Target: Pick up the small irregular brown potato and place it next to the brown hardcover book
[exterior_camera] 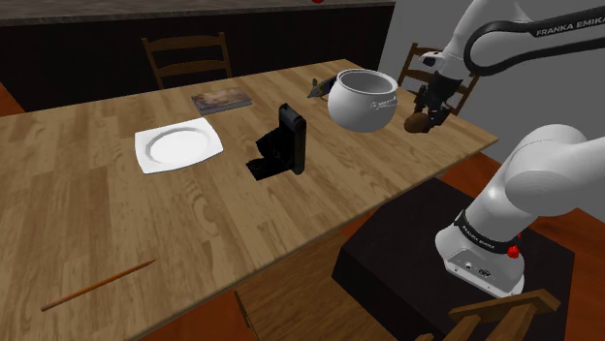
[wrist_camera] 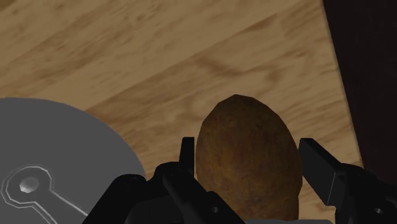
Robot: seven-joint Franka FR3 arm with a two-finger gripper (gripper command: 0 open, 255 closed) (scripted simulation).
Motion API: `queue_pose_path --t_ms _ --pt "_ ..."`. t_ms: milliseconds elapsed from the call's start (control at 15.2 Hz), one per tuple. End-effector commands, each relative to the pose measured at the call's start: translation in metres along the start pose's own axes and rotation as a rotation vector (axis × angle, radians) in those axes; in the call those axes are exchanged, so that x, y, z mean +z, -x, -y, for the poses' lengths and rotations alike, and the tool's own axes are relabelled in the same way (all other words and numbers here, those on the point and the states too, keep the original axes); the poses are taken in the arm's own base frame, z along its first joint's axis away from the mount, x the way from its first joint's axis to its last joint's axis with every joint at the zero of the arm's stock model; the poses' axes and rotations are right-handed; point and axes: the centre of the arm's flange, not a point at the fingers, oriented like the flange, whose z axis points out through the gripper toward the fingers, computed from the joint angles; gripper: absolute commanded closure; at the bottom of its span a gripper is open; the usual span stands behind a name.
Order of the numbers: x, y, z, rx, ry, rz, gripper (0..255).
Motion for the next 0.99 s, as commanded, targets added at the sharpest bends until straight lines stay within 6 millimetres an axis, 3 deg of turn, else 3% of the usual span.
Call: queue_pose_path --t_ms 0,396,924 --pt "-0.011 -0.001 -0.001 0.0 -0.001 0.0 255" --pt "-0.042 -0.004 -0.003 0.0 -0.001 0.0 255" --pt "-0.026 -0.107 -0.022 0.0 -0.001 0.0 255"
